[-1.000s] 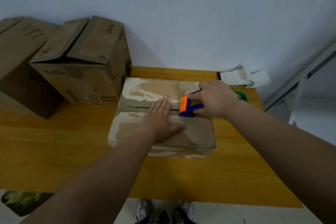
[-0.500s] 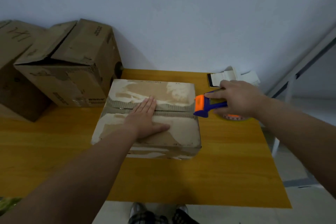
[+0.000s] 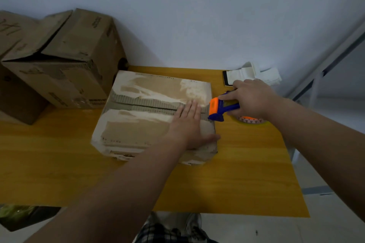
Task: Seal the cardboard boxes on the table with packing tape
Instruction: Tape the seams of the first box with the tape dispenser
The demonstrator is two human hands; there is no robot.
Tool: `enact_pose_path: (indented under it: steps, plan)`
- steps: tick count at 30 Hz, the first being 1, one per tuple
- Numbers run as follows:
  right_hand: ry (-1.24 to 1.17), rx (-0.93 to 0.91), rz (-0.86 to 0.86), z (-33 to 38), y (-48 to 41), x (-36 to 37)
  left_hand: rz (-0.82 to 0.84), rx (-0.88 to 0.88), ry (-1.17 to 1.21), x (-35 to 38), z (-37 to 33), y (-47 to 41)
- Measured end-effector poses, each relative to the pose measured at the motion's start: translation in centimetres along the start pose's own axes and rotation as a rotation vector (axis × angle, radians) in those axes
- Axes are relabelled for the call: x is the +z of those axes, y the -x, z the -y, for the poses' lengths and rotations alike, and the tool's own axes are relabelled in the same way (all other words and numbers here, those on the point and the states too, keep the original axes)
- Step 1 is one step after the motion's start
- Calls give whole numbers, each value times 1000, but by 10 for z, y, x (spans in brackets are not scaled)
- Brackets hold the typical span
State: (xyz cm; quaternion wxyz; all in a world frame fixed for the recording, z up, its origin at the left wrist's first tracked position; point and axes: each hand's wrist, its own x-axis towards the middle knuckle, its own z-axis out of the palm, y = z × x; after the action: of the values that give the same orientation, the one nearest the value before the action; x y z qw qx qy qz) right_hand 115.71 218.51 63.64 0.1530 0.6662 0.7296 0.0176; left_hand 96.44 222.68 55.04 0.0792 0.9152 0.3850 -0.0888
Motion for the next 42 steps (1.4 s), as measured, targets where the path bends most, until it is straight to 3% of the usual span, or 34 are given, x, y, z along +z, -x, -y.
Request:
enact_pose_path:
  steps: [5, 12, 19, 25, 30, 42]
  plan:
    - [-64, 65, -33, -1, 14, 9, -22, -69, -11, 2, -13, -4]
    - [-236, 225, -49, 6, 39, 31, 83, 115, 13, -6, 4, -21]
    - [-252, 334, -140, 35, 40, 47, -29, 155, -19, -6, 22, -39]
    - [-402, 410, -190, 30, 82, 60, 7, 187, -72, -9, 40, -51]
    - [-350, 471, -130, 21, 120, 71, -14, 140, -99, -9, 30, -56]
    - [-236, 420, 122, 39, 59, 49, -163, 80, -19, 0, 21, -54]
